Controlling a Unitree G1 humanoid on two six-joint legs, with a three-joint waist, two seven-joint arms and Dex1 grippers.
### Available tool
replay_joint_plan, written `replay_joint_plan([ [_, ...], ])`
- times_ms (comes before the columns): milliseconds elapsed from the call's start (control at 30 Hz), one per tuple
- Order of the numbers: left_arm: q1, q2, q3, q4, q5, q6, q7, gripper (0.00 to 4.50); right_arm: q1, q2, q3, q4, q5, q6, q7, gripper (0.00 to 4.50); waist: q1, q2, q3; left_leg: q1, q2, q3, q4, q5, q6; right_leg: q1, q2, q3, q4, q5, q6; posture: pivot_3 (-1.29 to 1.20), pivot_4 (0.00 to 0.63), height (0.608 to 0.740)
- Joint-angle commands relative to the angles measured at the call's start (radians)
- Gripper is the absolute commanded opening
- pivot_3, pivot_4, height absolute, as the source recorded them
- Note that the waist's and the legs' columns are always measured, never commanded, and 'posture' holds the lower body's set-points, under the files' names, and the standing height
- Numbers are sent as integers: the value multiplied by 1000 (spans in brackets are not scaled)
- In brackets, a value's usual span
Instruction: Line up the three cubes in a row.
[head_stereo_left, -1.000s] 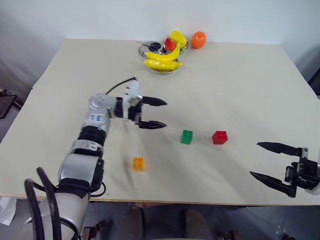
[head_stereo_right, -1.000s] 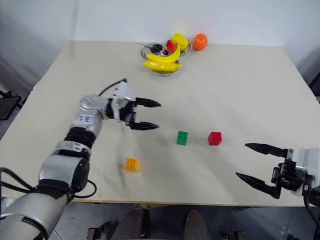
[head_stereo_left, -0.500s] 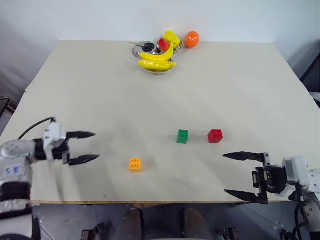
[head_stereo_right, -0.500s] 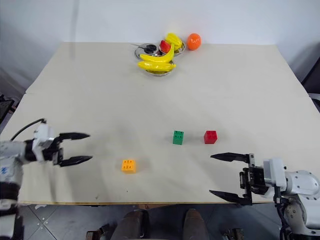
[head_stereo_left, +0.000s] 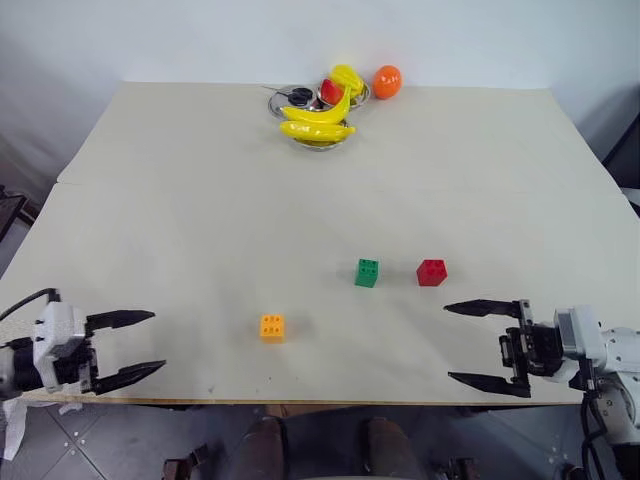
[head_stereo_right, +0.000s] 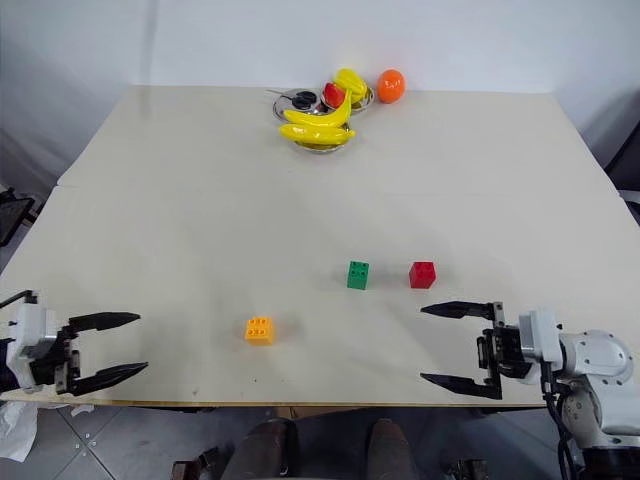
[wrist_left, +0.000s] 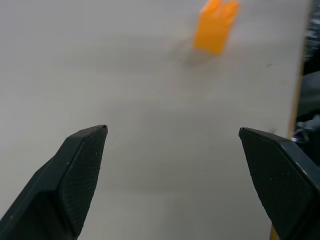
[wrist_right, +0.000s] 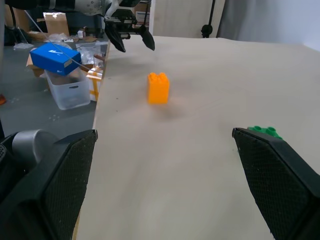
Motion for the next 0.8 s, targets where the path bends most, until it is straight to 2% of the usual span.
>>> replay_joint_plan([
  [33, -41, -30, -84, -98, -3, 31, 43, 4487, 14, -43, 6, 44, 23, -67, 66, 4500, -2, 0, 0, 0, 0, 0, 0, 0, 0, 0, 0, 0, 0, 0, 0, 0, 150, 740],
  [200, -154, -146, -270, -64, 60, -2, 71, 4487, 42, -73, -15, 107, 42, -107, 66, 4500, -2, 1, 0, 1, 0, 0, 0, 0, 0, 0, 0, 0, 0, 0, 0, 0, 150, 740],
  [400, -233, -213, -377, 56, 136, -77, 85, 4487, 46, -67, -39, 125, 41, -120, 66, 4500, -3, 1, 0, 1, 0, 2, 1, 2, -4, 0, 1, 0, 0, 0, 0, 0, 150, 740],
  [533, -282, -243, -367, 106, 139, -95, 133, 3628, 54, -57, -51, 117, 36, -117, 66, 4500, 2, 1, -1, 1, 0, 1, 2, 2, -3, 0, 1, 1, 1, 0, 1, 0, 150, 740],
  [767, -334, -232, -385, 106, 121, -60, 94, 1478, 82, -45, -79, 93, 20, -106, 55, 4500, 2, 1, 0, 1, 0, 2, 2, 2, -4, 0, 0, 1, 0, 0, 1, 0, 150, 740],
  [800, -352, -235, -391, 105, 121, -53, 90, 1473, 85, -44, -82, 90, 19, -105, 52, 4500, 2, 1, 0, 1, 0, 1, 2, 2, -4, 1, 0, 1, 0, 0, 1, 0, 150, 740],
])
